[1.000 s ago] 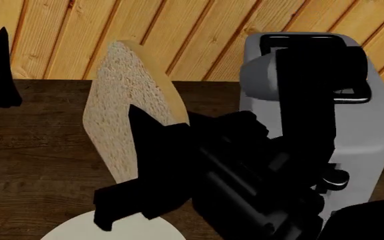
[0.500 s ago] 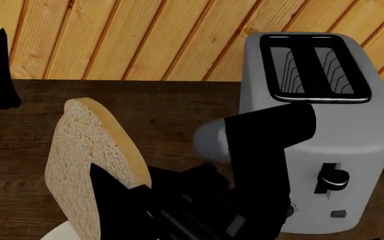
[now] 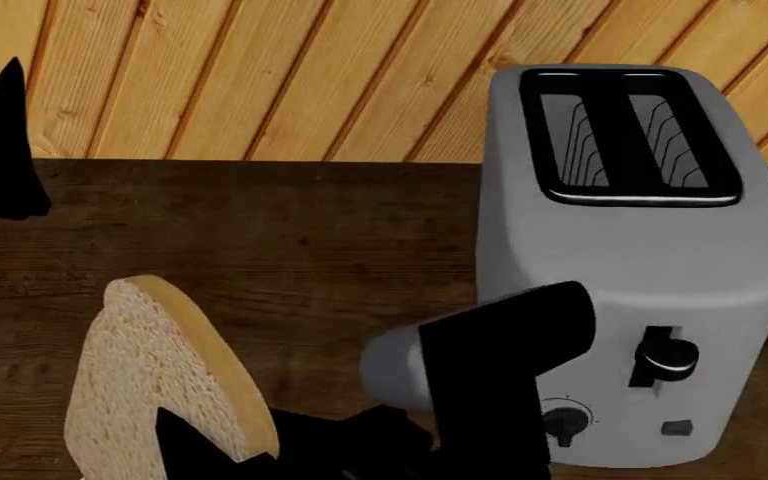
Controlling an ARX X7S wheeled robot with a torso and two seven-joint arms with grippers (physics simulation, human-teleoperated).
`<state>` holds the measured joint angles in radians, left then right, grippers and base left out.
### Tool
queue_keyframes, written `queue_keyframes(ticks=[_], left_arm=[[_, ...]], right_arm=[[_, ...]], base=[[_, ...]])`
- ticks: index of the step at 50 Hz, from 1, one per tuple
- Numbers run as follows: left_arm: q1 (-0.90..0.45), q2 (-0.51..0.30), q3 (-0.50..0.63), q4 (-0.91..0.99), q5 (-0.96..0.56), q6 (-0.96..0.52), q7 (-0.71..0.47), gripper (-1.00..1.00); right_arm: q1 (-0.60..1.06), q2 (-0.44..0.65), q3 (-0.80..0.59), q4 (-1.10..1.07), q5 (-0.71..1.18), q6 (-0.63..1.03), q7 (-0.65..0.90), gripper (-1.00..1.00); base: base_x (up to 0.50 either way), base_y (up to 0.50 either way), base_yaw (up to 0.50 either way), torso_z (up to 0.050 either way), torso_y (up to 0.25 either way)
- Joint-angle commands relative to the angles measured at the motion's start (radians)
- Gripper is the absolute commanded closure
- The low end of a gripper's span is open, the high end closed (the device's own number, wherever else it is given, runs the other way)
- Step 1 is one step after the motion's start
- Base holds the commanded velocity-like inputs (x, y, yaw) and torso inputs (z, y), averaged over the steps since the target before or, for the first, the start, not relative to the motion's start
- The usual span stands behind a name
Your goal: Place the toasted item on a plate.
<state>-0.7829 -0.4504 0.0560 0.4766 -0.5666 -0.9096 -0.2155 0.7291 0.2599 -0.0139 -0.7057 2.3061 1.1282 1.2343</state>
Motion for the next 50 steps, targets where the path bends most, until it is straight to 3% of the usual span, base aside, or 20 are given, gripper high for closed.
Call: queue_keyframes(ticks=[1,50], left_arm=[[-0.002,0.001,0.007,-0.001,0.0,0.002,-0.002,-1.0],[0.018,-0.006,0.014,-0.011,-0.004,0.027,-0.006,-1.0]], right_arm=[[-0.041,0.0,-0.017,-0.028,-0.006,0.003,-0.015,1.0],[-0.148,0.006,0.006,0.042,-0.184,0.101,-0.182,1.0]], base=[[0.0,0.0,0.0,0.0,0.0],[0.0,0.0,0.0,0.0,0.0]])
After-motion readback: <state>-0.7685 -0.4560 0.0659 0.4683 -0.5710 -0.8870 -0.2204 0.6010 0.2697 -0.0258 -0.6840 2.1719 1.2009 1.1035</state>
